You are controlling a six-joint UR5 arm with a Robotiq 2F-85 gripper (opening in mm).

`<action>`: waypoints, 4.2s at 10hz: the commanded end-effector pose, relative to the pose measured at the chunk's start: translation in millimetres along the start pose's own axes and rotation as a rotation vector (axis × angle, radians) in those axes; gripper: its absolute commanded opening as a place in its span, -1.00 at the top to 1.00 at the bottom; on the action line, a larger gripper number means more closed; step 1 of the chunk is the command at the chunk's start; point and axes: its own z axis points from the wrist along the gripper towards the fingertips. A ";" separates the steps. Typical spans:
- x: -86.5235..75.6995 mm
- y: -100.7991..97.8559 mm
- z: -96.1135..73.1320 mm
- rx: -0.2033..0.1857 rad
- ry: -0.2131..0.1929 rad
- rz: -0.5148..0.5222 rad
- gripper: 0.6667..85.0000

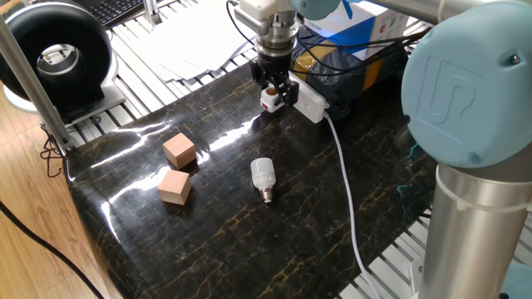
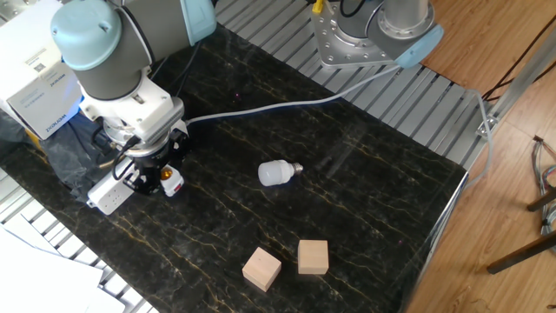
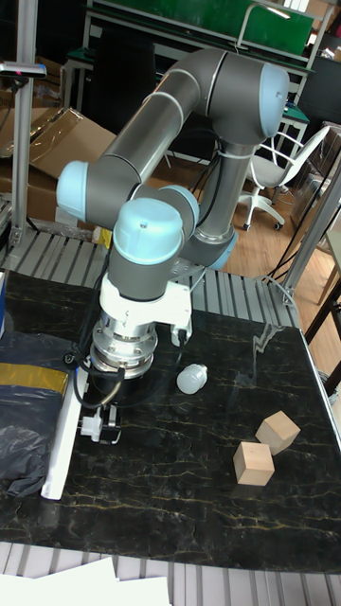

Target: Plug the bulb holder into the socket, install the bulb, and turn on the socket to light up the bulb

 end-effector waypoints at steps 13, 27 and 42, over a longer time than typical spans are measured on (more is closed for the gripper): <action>15.3 -1.5 0.2 0.010 0.001 -0.011 0.99; 27.9 -6.7 -2.3 0.004 0.062 -0.029 0.99; 31.4 -10.9 0.5 0.048 0.118 0.026 0.99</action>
